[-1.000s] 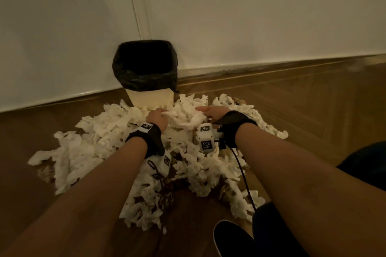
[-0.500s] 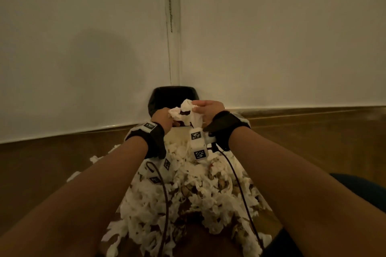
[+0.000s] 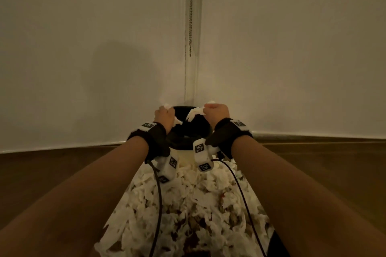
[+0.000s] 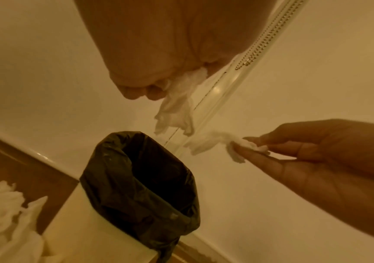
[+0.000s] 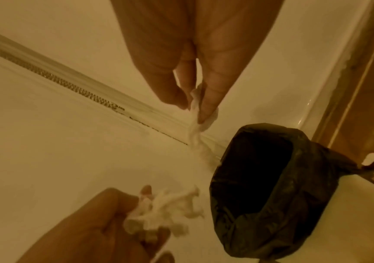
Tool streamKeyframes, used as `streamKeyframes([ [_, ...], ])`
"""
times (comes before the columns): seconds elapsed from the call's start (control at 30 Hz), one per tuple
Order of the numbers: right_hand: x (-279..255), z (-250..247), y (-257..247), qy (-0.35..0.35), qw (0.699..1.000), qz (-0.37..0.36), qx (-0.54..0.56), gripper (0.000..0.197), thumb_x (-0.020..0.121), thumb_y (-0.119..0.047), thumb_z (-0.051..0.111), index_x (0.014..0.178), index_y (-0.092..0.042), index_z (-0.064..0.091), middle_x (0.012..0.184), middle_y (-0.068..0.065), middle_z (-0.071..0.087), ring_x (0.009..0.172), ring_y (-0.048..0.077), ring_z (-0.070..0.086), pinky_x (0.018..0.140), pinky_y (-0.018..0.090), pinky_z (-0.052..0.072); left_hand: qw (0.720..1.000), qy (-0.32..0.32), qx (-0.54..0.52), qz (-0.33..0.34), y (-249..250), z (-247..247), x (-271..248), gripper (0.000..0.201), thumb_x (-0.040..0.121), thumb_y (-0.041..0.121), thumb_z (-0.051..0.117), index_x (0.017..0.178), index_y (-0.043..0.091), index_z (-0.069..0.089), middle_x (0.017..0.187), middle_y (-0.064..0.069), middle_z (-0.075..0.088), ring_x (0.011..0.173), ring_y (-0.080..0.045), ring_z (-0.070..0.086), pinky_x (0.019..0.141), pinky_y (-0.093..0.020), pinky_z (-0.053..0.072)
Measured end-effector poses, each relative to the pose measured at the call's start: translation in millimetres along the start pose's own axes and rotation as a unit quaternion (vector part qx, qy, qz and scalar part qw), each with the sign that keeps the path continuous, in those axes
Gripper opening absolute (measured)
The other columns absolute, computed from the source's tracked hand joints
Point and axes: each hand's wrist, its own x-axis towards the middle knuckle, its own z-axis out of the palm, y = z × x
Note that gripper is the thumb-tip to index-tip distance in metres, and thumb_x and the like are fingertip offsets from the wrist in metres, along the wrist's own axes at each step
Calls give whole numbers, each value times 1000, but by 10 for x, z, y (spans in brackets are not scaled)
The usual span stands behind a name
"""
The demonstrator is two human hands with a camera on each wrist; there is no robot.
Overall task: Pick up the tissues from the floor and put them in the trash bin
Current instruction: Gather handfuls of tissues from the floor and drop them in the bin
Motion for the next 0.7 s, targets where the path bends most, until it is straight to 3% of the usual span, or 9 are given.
streamKeyframes([
  [0.03, 42, 37, 18, 1, 1000, -7, -3, 15, 89, -1, 52, 86, -3, 66, 104, 11, 56, 100, 23, 53, 92, 23, 42, 1000, 6, 21, 13, -15, 19, 55, 34, 100, 15, 32, 130, 1, 42, 131, -21, 37, 121, -36, 42, 98, -34, 38],
  [0.1, 111, 108, 69, 13, 999, -26, -18, 22, 91, -1, 47, 109, -1, 61, 117, 6, 45, 105, 21, 49, 89, 17, 35, 998, 24, 21, 59, -54, 55, 154, 33, 99, 7, 31, 126, 3, 49, 133, -16, 26, 117, -30, 42, 104, -30, 36],
  [0.13, 143, 134, 109, 13, 997, -52, -55, 35, 90, 0, 46, 125, 1, 52, 128, 6, 39, 112, 23, 48, 91, 14, 31, 996, 41, 12, 83, -73, 67, 202, 32, 98, 4, 31, 120, 4, 54, 127, -12, 25, 111, -26, 42, 102, -25, 37],
  [0.2, 174, 196, 177, -9, 980, -110, -163, 48, 87, 3, 44, 135, 0, 42, 139, 8, 27, 116, 27, 47, 97, 14, 30, 991, 71, 6, 116, -98, 73, 290, 33, 96, -2, 31, 111, 3, 60, 117, -8, 24, 100, -21, 43, 92, -16, 39],
  [0.27, 197, 258, 253, -39, 955, -144, -258, 52, 83, 3, 45, 135, -2, 42, 140, 8, 25, 114, 29, 48, 103, 21, 35, 986, 70, 45, 147, -137, 66, 364, 33, 94, -2, 36, 108, 5, 65, 119, -15, 41, 102, -26, 51, 91, -17, 41],
  [0.33, 224, 314, 346, -64, 946, -138, -286, 55, 82, 2, 48, 137, -3, 41, 140, 8, 25, 118, 28, 48, 106, 25, 36, 984, 56, 74, 153, -190, 68, 408, 24, 91, 4, 50, 106, 7, 68, 114, -21, 56, 102, -32, 58, 88, -29, 46],
  [0.43, 246, 383, 500, -114, 934, -99, -323, 61, 84, 1, 52, 142, -8, 35, 144, 9, 25, 126, 29, 42, 105, 29, 35, 980, 28, 136, 144, -337, 156, 438, 22, 89, 8, 55, 108, 9, 66, 111, -22, 58, 98, -34, 58, 82, -31, 45],
  [0.57, 254, 403, 623, -182, 877, -89, -435, 45, 91, -9, 49, 135, -7, 42, 136, 17, 40, 120, 34, 46, 97, 37, 41, 967, -40, 223, 115, -533, 324, 453, 36, 93, 9, 48, 129, 11, 51, 121, -20, 54, 104, -30, 56, 85, -28, 43],
  [0.7, 289, 290, 648, -126, 903, -85, -402, 43, 90, -10, 52, 132, -15, 50, 136, 12, 43, 122, 29, 47, 100, 33, 42, 968, -44, 213, 122, -577, 340, 417, 42, 94, 20, 51, 135, 12, 44, 124, -14, 54, 112, -26, 54, 94, -31, 42],
])
